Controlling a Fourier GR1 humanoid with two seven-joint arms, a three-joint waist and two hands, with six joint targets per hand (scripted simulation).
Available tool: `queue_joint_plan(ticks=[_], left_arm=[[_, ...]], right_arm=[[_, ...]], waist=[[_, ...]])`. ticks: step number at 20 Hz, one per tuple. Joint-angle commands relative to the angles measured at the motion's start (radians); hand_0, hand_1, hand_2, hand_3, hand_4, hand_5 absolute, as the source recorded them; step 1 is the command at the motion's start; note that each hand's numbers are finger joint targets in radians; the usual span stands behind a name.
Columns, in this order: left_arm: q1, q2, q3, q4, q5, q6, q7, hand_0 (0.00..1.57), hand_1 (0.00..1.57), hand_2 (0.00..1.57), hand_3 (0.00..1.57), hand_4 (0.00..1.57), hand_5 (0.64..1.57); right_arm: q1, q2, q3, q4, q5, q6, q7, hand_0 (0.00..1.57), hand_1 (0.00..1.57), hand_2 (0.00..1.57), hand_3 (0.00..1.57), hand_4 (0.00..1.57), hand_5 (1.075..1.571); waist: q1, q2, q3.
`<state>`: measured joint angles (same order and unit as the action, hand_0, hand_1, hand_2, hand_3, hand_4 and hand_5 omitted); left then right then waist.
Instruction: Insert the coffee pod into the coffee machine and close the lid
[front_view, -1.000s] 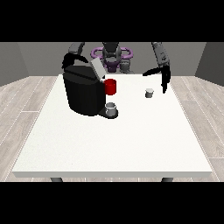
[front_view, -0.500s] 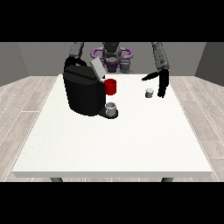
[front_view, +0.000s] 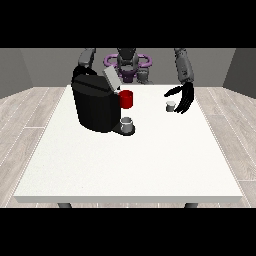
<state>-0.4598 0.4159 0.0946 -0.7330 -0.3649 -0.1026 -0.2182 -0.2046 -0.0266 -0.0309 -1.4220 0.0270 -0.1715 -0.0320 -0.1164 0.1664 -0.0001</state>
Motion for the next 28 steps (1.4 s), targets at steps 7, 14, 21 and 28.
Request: queue_joint_plan(ticks=[7,14,21,28], left_arm=[[-0.074,0.036,-0.035,0.086,-0.13,0.079,-0.034,0.67,0.67,0.81,0.55,0.0,1.571],[-0.081,-0.024,-0.009,0.166,-0.167,0.245,-0.117,0.82,0.82,0.97,0.74,0.39,1.571],[-0.108,0.077,-0.002,0.233,-0.222,0.259,-0.165,0.97,0.97,1.05,0.79,0.32,1.571],[-0.209,-0.007,-0.071,0.148,-0.252,0.154,-0.092,1.42,1.42,1.46,1.42,0.56,1.571]], right_arm=[[-0.015,0.007,0.013,0.011,0.002,-0.018,0.038,0.0,0.0,0.0,0.0,0.52,1.571],[0.002,-0.002,0.0,0.001,-0.027,0.016,-0.004,0.0,0.0,0.0,0.0,0.51,1.571],[0.007,-0.005,0.025,-0.045,-0.038,0.041,0.005,0.0,0.0,0.0,0.0,0.53,1.571],[-0.067,-0.016,-0.051,0.095,-0.055,0.004,0.01,0.0,0.0,0.0,0.0,0.43,1.571]], waist=[[-0.011,-0.006,-0.0001],[-0.032,0.027,-0.0003],[-0.07,0.072,-0.0008],[-0.002,-0.025,0.0007]])
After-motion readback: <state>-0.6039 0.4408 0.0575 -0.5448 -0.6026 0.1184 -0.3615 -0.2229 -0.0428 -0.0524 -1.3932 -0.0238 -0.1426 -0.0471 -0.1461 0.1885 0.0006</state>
